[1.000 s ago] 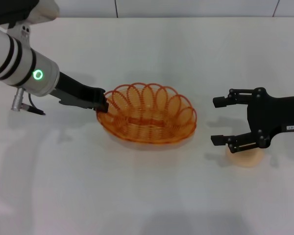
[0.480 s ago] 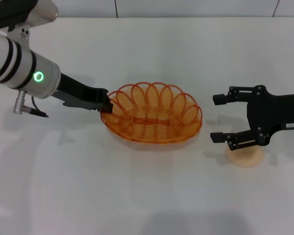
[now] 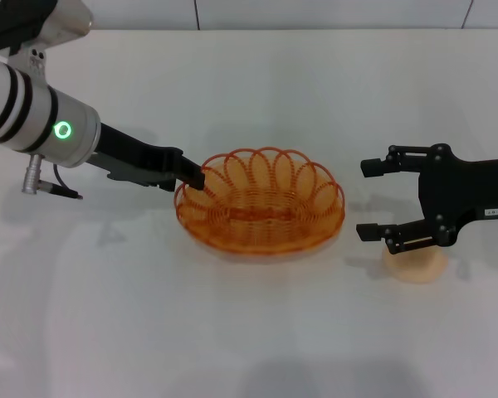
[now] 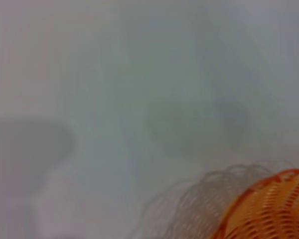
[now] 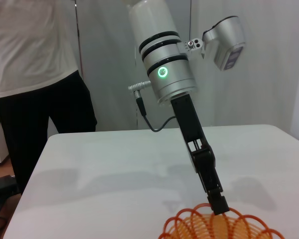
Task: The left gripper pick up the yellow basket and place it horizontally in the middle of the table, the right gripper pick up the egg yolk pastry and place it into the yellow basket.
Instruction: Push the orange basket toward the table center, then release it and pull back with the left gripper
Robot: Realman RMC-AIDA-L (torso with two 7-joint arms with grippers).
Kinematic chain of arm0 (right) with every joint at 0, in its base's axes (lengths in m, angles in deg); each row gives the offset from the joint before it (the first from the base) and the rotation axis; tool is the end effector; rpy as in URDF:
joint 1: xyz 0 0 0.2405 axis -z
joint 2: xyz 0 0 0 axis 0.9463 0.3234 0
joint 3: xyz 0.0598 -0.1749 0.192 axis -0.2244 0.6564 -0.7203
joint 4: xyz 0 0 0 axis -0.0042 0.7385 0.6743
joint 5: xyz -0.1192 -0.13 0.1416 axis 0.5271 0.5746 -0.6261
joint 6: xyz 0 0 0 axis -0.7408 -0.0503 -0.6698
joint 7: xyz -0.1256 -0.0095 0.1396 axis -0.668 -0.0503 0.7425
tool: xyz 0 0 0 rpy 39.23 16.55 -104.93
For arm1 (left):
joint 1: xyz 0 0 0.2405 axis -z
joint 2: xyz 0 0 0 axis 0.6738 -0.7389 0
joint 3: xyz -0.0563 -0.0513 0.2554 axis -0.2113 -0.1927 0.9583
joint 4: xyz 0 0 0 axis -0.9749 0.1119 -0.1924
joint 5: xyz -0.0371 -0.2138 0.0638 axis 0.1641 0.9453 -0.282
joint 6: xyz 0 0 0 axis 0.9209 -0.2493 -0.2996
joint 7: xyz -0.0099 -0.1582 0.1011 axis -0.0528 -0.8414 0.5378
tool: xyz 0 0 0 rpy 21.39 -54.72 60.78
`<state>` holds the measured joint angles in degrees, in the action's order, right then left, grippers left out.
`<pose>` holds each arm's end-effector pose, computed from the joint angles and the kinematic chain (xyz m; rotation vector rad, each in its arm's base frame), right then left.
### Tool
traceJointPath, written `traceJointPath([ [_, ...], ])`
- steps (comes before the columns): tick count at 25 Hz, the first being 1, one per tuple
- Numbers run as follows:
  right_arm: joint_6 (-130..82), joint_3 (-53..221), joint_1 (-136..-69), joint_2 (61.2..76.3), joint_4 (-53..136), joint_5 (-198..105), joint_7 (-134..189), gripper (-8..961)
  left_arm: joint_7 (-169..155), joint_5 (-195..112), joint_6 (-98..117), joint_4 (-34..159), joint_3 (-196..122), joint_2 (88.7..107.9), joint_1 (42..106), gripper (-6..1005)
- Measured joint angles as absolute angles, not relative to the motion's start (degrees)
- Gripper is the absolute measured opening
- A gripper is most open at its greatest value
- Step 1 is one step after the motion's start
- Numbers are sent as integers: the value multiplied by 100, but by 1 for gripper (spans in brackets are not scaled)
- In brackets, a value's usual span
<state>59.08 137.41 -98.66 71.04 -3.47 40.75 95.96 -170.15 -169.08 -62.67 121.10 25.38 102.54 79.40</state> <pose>0.2232 0.3553 -0.0306 -2.9010 0.0474 0.6103 -0.2257 0.4082 -0.0572 -2.2781 -1.6664 0.0710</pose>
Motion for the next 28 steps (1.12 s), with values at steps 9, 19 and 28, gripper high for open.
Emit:
traceJointPath([
  [9, 5908, 13741, -9844, 7103, -347, 4075, 9604, 855, -16969, -16910, -6314, 12119, 2551, 10247, 7927, 670],
  [19, 5908, 13732, -9806, 7087, -347, 4075, 9636, 854, -16283, -16765, -6309, 12545, 2438, 10236, 7678, 784],
  [28, 5957, 13524, -9748, 7077, -308, 4106, 9647, 854, -13566, -15084, -6087, 12916, 1997, 10258, 6865, 777],
])
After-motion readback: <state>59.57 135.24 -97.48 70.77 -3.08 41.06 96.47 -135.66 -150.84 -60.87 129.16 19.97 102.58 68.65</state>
